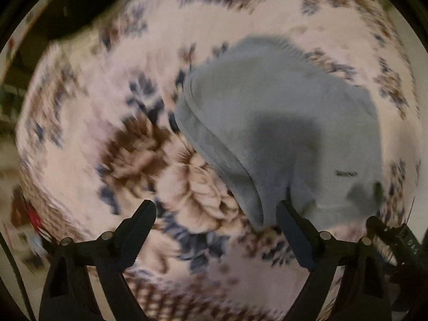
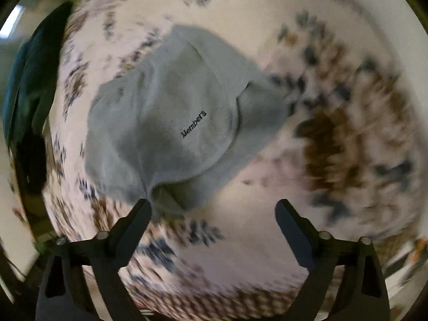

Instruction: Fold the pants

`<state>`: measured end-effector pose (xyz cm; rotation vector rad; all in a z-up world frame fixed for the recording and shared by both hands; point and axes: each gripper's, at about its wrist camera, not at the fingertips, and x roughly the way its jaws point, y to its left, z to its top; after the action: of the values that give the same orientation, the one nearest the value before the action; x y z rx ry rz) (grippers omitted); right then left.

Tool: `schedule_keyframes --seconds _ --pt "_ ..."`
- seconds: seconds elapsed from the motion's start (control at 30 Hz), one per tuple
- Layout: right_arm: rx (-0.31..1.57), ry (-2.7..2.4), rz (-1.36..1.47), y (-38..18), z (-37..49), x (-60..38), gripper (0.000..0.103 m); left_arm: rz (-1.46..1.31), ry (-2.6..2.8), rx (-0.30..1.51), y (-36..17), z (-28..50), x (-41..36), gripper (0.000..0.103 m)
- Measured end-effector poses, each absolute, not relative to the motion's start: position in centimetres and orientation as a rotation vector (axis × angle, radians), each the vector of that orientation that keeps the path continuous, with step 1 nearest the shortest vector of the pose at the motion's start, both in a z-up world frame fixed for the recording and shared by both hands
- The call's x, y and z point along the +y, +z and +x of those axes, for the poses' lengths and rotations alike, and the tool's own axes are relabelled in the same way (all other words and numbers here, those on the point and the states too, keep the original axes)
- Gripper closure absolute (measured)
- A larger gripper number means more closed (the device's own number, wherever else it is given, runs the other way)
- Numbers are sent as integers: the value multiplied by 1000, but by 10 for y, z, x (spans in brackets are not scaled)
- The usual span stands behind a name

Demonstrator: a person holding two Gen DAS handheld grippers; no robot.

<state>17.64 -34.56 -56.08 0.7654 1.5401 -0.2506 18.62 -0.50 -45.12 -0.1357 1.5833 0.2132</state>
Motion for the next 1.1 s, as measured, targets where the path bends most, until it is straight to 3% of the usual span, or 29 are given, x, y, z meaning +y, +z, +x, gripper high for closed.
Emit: schedule_keyframes --seconds 0.07,0.17,0.37,0.4,0.47,0.5,0.53,0.6,0.63,0.8,0.9,0.97,1.03,1.1 --pt "1559 -293 862 -603 179 -351 15 -236 196 1630 -488 190 0 13" --pt "1576 -350 1023 -657 171 -356 15 -356 120 1672 -527 195 3 26" --pt "1562 -362 1225 -712 159 -336 16 -602 66 1725 -574 199 8 27" --pt "1553 -365 1241 -714 158 -332 22 -634 71 1708 -577 202 8 27" --pt "1529 -366 1266 -717 160 -324 30 -644 99 1682 -578 206 8 43" --pt "1516 -374 1269 -719 161 -321 41 -632 115 1674 -577 206 8 64" --pt "1506 -381 1265 -720 163 -318 64 -618 125 1665 -576 208 8 75" --pt "1511 -404 1199 -716 165 -313 90 -611 106 1644 -568 204 9 91" --pt "1483 -409 1184 -713 163 -313 91 -600 100 1634 -562 196 12 92" --pt "1463 -478 1140 -705 138 -318 92 -554 101 1662 -565 160 33 91" --pt "1534 -384 1126 -710 148 -302 90 -556 60 1629 -530 169 36 91" --pt "1549 -308 1088 -699 162 -292 84 -474 36 1580 -490 185 27 89" --pt "1558 -272 1052 -681 171 -287 40 -405 -2 1528 -458 202 19 79" --pt "1519 -260 1053 -649 186 -290 28 -345 -26 1470 -425 234 15 71"
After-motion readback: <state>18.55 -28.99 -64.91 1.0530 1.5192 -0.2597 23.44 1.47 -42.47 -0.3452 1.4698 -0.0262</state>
